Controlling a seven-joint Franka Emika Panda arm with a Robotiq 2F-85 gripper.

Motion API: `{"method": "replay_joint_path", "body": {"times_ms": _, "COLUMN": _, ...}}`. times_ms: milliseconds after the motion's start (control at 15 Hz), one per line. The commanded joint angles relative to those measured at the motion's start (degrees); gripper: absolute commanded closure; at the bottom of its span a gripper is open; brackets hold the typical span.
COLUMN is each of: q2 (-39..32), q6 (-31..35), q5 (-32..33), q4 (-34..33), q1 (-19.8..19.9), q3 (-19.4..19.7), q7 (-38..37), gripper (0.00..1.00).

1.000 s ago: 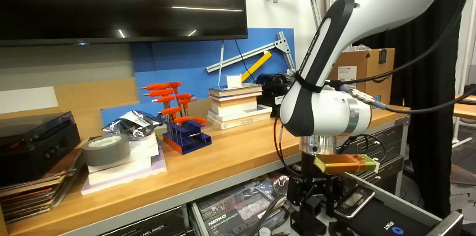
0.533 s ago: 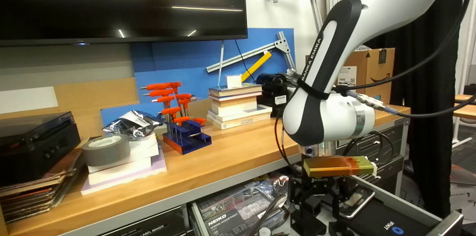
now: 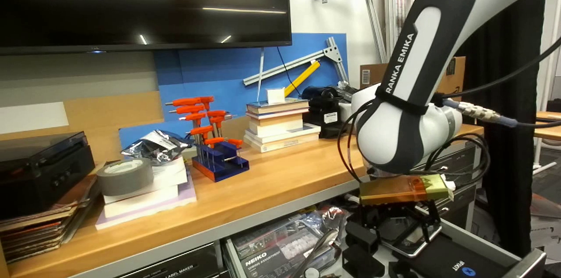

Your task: Put the black objects inside the drawer then close the drawer.

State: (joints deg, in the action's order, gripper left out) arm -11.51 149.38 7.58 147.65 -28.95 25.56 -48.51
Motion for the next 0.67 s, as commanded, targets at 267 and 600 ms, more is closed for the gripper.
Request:
{"method": "replay_joint_path", "body": {"times_ms": 267, "q2": 11.97, "q6": -13.19, "q5": 15.53, "q4": 5.43, "q1": 7.47, "q3": -8.42, "q7": -27.1, "gripper": 0.0}}
{"method": "replay_joint_path", "body": {"times_ms": 600, "q2": 15.89, "q6": -16.01, "q5": 11.21, "q4": 9.74, "q1": 17.81, "q3": -19.18, "q7": -29.27, "gripper": 0.0}}
